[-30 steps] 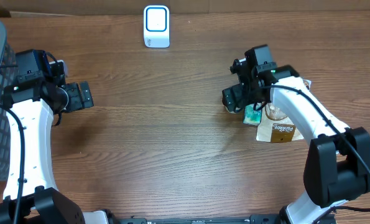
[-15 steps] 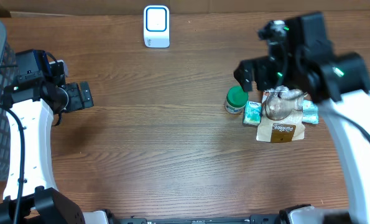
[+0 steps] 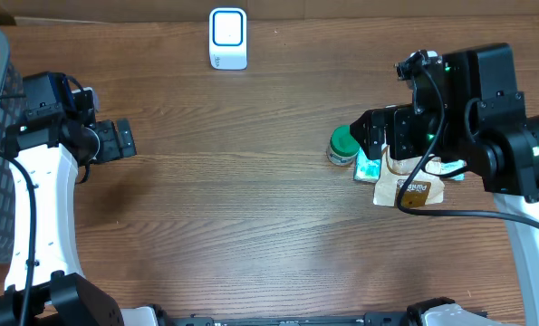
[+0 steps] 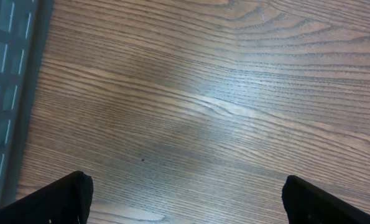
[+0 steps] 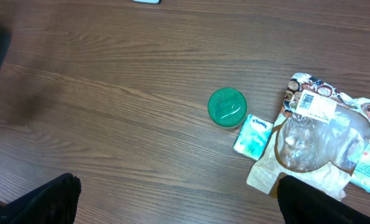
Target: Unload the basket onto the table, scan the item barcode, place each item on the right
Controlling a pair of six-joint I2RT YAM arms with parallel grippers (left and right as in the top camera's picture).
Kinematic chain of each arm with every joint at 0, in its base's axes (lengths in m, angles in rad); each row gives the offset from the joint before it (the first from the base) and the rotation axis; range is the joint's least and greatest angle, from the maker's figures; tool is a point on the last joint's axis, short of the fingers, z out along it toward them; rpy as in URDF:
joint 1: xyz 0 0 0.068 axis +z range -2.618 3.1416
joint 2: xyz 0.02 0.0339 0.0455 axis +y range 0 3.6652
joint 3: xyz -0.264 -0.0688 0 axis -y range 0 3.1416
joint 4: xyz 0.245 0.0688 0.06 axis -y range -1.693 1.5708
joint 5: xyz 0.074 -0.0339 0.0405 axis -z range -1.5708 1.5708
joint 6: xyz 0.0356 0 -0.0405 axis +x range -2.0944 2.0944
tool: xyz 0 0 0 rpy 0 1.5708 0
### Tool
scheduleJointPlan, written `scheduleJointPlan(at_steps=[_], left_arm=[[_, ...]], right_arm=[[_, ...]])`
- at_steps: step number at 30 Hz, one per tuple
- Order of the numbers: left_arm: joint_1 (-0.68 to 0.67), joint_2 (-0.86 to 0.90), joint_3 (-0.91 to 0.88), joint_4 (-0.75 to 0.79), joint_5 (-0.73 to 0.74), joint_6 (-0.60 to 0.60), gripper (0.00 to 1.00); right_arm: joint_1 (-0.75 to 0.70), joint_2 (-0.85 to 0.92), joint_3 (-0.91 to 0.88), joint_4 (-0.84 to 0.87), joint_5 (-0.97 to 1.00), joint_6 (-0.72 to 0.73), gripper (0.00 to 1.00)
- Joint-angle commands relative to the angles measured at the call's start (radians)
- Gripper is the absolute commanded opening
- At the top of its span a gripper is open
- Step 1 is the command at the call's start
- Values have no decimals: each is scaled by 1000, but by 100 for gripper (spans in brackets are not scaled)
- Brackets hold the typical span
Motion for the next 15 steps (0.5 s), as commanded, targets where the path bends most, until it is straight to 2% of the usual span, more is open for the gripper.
scheduleJointPlan(at_steps=[1,8,15], left_arm=[[0,2,9,1,7,-6,100],[0,2,8,1,7,-6,100],[0,2,8,1,7,-6,100]], right_arm=[[3,-4,10,1,-16,6,100],[2,-14,-10,37,-12,13,100],[2,-167,-186,250,39,12,100]])
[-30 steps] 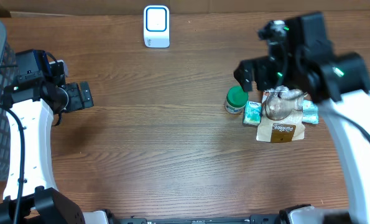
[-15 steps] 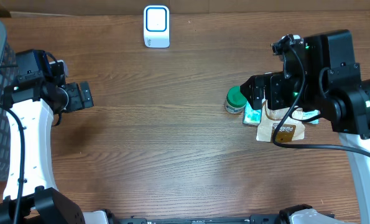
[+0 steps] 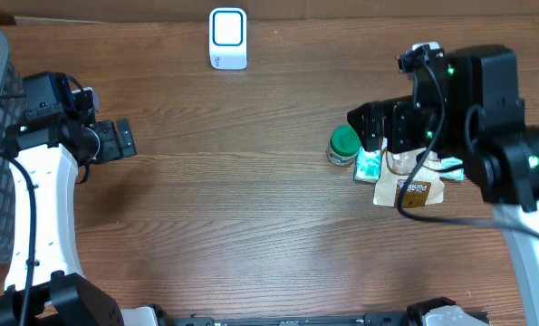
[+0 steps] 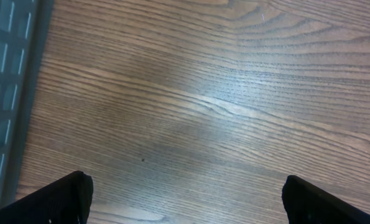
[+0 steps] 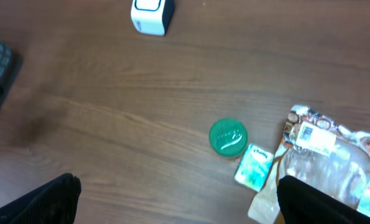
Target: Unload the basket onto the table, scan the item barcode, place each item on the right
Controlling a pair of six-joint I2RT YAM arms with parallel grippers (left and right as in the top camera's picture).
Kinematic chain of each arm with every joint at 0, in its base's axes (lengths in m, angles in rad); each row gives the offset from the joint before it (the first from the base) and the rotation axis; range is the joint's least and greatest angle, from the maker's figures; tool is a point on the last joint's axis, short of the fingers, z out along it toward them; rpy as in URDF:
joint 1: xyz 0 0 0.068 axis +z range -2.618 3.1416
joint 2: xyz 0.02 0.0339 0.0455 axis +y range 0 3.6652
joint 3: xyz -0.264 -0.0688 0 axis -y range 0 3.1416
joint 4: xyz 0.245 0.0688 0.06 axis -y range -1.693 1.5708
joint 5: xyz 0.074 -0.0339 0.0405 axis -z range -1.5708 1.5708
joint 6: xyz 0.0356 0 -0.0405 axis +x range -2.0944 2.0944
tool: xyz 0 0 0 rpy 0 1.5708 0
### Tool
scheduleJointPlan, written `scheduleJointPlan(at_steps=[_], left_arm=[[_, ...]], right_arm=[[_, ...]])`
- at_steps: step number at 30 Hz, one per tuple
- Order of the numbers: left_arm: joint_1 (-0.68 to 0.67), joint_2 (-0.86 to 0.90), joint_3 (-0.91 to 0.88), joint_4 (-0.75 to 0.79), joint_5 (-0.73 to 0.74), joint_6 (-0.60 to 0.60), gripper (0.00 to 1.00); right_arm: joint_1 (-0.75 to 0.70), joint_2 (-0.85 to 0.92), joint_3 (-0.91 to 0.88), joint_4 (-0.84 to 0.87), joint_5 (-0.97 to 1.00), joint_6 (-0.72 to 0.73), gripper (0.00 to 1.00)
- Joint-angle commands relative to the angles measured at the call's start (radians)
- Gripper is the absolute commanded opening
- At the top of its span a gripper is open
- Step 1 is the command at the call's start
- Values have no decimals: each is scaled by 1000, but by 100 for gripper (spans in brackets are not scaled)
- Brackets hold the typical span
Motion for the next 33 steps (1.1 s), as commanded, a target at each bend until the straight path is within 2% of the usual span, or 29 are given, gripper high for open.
scheduleJointPlan(at_steps=[1,7,10,16,24,33], left_arm=[[0,2,8,1,7,-6,100],[0,2,8,1,7,-6,99],[0,2,8,1,7,-6,100],[0,2,9,1,7,-6,100],[0,2,9,1,7,-6,100],[0,2,9,1,7,-6,99]], right_arm=[[2,-138,-123,103,49,6,100],[-32,-394,-488,431,60,6,100],[-76,-581,-750,661,60,6,100],[-103,-853,-1106,928,64,6,100],[-102,-1093,-1433,1173,87,6,100],[-102,-1243,-1578,1196,117,6,100]])
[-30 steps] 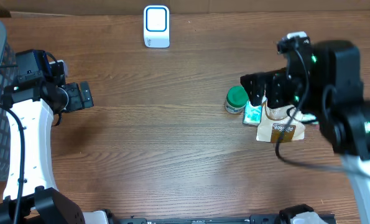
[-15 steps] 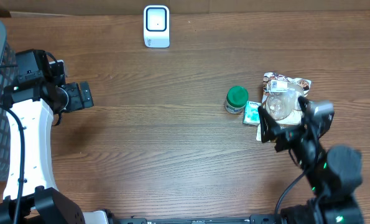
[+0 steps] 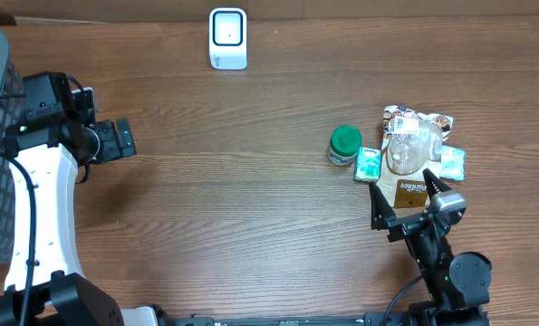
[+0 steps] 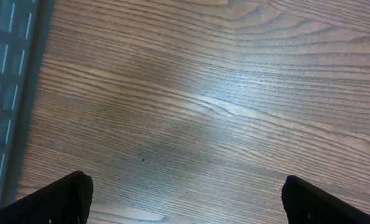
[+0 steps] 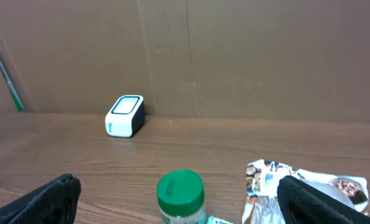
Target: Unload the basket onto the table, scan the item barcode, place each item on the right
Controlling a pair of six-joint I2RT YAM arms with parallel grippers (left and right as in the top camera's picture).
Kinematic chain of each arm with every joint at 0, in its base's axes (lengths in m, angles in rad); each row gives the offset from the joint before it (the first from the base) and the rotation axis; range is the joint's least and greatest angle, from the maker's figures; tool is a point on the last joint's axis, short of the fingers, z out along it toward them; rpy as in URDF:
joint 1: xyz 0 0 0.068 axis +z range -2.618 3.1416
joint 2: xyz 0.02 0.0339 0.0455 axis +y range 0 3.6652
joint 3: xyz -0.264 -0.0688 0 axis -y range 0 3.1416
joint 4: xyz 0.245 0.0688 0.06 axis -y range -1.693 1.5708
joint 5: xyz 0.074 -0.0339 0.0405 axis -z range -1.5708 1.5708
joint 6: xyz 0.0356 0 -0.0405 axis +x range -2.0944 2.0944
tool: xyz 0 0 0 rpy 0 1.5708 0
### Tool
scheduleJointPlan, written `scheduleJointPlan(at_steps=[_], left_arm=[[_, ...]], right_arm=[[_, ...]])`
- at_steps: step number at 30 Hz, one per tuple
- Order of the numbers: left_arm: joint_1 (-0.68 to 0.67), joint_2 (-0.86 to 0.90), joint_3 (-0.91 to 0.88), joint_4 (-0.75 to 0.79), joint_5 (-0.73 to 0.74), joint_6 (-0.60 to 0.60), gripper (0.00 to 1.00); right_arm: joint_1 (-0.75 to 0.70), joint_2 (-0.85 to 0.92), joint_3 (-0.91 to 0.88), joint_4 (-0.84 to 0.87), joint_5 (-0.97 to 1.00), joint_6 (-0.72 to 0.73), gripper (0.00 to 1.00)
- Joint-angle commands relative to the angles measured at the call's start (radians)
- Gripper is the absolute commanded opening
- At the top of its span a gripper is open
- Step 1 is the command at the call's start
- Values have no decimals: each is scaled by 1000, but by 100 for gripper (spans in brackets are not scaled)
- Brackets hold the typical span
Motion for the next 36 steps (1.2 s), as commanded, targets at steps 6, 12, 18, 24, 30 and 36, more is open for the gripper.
scheduleJointPlan(at_steps=[6,12,18,24,30,36], left_arm=[[0,2,8,1,7,-6,100],[0,2,9,0,7,-6,99],[0,2,8,1,7,-6,100],[0,2,9,0,7,-6,99],[0,2,9,1,7,-6,99],[0,2,9,0,7,-6,99]], right_arm=[[-6,-108,-102,-18,52,4,100],[-6,-108,-101,-43,56,4,100],[-6,-108,-101,-43,53,4,100],[-6,-108,-101,-43,53,4,100],[-6,-107,-101,-43,53,4,100],[-6,-107,-101,-43,53,4,100]])
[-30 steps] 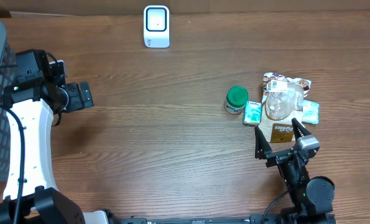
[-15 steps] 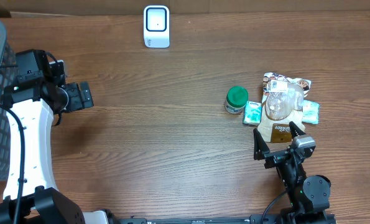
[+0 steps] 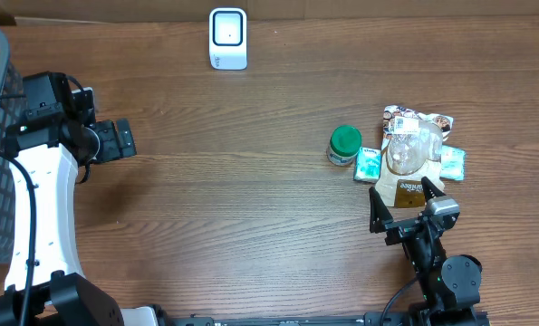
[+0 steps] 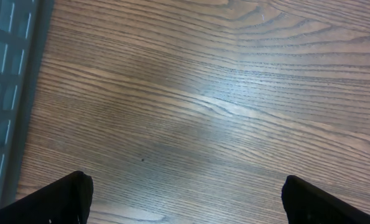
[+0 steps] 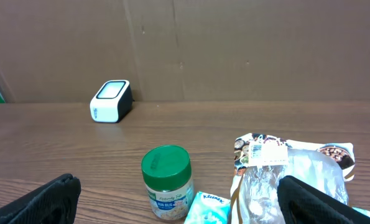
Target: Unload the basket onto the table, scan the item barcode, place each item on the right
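A white barcode scanner [image 3: 227,38] stands at the table's far edge, also seen in the right wrist view [image 5: 110,101]. A green-lidded jar [image 3: 344,145] [image 5: 166,182], a teal tissue pack [image 3: 368,165] [image 5: 206,208] and a clear-windowed snack bag [image 3: 412,158] [image 5: 290,171] lie together at the right. My right gripper [image 3: 403,206] [image 5: 181,202] is open, low near the front, facing these items with nothing between its fingers. My left gripper [image 3: 124,140] [image 4: 185,199] is open over bare wood at the left.
A grey mesh basket [image 4: 4,74] stands at the left edge beside the left arm. A second teal pack [image 3: 452,163] lies right of the snack bag. A brown cardboard wall [image 5: 234,43] rises behind the scanner.
My right gripper has shifted slightly toward the items; the jar and snack bag show larger and more fully in its view. The left arm and all items are where they were.
My right arm first hung open over the jar, tissue pack and bag, looking down, then a little higher. Then it sat low near the front edge, facing the items level, and stays there now. The left arm has stayed still and open, and no item has moved.
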Controlling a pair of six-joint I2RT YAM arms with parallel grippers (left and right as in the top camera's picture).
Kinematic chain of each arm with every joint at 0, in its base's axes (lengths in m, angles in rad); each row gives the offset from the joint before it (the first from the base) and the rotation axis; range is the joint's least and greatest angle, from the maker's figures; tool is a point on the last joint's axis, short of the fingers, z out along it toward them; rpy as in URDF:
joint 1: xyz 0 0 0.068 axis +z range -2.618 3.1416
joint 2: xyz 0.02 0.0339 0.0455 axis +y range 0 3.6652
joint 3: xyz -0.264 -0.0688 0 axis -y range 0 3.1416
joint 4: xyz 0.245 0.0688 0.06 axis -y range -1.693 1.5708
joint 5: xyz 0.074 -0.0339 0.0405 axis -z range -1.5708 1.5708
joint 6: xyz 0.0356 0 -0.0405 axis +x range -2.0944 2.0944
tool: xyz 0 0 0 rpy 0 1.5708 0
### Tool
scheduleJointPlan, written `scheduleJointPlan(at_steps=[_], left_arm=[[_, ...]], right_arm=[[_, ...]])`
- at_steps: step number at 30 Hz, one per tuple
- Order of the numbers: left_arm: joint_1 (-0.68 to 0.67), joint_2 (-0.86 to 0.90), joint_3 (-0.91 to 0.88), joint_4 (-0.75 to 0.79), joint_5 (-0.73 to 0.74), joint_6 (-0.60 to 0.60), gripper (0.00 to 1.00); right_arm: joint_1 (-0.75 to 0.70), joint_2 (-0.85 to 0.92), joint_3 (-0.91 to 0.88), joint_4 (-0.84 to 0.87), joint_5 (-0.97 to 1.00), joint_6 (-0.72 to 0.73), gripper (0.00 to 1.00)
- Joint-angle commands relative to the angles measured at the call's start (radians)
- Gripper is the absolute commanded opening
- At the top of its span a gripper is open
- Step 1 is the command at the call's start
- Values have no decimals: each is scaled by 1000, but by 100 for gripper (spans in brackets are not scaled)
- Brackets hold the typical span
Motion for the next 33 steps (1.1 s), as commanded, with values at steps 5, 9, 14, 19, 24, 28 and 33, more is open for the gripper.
scheduleJointPlan(at_steps=[5,9,14,19,24,28,33], left_arm=[[0,2,8,0,6,-6,99],[0,1,8,0,7,-6,100],[-1,-39,8,0,7,-6,100],[-1,-172,8,0,7,-6,99],[-31,-323,-5,4,3,-4,100],[-101,-496,-113,136,-74,16,100],[-117,-783,-451,537,14,14,100]], right_arm=[[-3,-10,-10,7,13,4,100],[-3,-10,-10,7,13,4,100],[-3,-10,-10,7,13,4,100],[-3,-10,-10,7,13,4,100],[-3,-10,-10,7,14,4,100],[-3,-10,-10,7,13,4,100],[-3,-10,-10,7,14,4,100]])
